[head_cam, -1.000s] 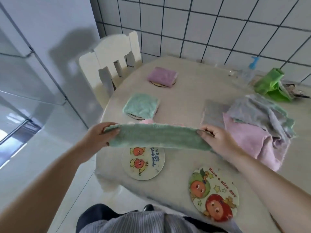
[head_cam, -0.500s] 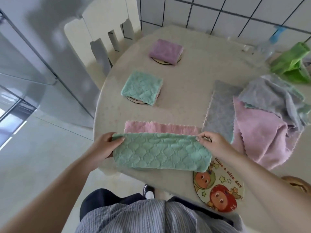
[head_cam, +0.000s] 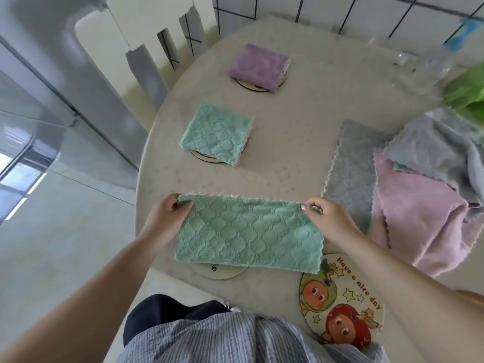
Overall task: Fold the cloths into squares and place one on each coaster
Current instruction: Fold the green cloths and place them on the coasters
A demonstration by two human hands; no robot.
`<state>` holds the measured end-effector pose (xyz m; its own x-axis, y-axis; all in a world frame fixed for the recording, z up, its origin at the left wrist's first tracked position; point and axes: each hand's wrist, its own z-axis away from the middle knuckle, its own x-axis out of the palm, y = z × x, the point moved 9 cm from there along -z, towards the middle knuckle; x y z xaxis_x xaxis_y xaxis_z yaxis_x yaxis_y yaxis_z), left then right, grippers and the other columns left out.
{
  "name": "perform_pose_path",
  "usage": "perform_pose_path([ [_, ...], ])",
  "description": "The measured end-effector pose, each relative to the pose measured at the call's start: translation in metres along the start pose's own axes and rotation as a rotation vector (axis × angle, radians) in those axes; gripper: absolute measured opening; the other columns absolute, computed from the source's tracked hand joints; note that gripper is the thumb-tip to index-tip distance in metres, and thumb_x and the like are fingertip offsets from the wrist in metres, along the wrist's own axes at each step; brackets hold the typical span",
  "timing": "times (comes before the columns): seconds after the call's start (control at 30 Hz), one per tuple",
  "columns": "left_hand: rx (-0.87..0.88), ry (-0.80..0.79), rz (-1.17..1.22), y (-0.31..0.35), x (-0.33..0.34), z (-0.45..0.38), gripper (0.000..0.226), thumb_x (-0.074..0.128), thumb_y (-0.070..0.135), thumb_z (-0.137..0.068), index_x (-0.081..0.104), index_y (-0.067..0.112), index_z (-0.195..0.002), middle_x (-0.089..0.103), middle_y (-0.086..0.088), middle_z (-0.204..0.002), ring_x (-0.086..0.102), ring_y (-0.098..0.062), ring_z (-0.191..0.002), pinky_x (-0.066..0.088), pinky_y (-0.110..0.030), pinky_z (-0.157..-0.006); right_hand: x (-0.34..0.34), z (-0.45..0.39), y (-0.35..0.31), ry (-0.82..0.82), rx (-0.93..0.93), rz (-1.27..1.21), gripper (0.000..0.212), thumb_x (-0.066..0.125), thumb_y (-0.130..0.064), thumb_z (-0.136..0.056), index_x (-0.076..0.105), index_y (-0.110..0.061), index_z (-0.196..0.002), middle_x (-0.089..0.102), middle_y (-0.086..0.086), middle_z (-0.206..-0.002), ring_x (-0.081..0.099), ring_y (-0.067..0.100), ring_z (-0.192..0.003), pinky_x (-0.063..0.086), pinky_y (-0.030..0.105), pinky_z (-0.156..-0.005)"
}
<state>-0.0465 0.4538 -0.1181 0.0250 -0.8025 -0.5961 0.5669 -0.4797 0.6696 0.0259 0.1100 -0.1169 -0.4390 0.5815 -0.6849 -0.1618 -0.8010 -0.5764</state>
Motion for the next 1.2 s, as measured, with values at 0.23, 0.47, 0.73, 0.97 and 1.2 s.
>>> perform_pose_path([
  [0.23,0.000,0.008,-0.006,0.004,0.005,-0.005,0.024,0.052,0.037,-0.091,0.050,0.018,-0.105,0.064,-0.008,-0.085,0.059,-0.025,-0.065,0.046,-0.037,-0.056,-0.002,0.000,-0.001,0.029,0.021,-0.010,0.024,0.052,-0.033,-0.092,0.057,-0.021,-0.112,0.064,-0.005,-0.105,0.065,0.024,-0.091,0.052,0.037,-0.077],
  [0.47,0.159,-0.082,0.140,0.001,0.009,0.031,0.025,0.057,0.019,-0.089,0.051,0.021,-0.113,0.058,0.007,-0.086,0.047,0.002,-0.061,0.036,-0.008,-0.050,-0.006,0.035,0.014,0.159,-0.014,-0.167,0.024,0.062,-0.025,-0.085,0.044,-0.019,-0.100,0.058,0.001,-0.096,0.060,0.014,-0.080,0.048,0.022,-0.068],
  [0.73,0.332,-0.089,-0.260,0.007,0.022,0.034,0.058,0.063,0.015,-0.086,0.040,0.017,-0.139,0.037,0.005,-0.141,0.051,-0.019,-0.111,0.038,-0.023,-0.086,0.009,0.041,0.002,0.102,-0.169,0.046,0.056,0.055,-0.014,-0.090,0.036,-0.028,-0.141,0.032,-0.008,-0.148,0.058,0.003,-0.078,0.045,0.021,-0.081],
  [0.97,0.340,-0.012,-0.372,0.005,0.021,0.034,0.067,0.069,0.018,-0.081,0.039,0.015,-0.140,0.029,-0.007,-0.149,0.043,-0.027,-0.125,0.036,-0.038,-0.100,0.013,0.035,-0.006,0.097,-0.207,0.147,0.057,0.048,-0.015,-0.093,0.025,-0.025,-0.145,0.012,-0.011,-0.155,0.013,-0.001,-0.136,0.022,0.027,-0.110],
  [1.2,0.701,0.017,-0.763,0.053,0.089,0.072,0.054,0.037,0.035,-0.090,0.034,0.016,-0.140,0.025,-0.002,-0.152,0.016,-0.022,-0.142,0.018,-0.055,-0.112,0.070,0.056,-0.067,0.116,-0.384,0.488,0.056,0.029,-0.040,-0.091,0.021,-0.028,-0.145,0.001,0.001,-0.156,-0.002,0.021,-0.143,-0.005,0.053,-0.112],
])
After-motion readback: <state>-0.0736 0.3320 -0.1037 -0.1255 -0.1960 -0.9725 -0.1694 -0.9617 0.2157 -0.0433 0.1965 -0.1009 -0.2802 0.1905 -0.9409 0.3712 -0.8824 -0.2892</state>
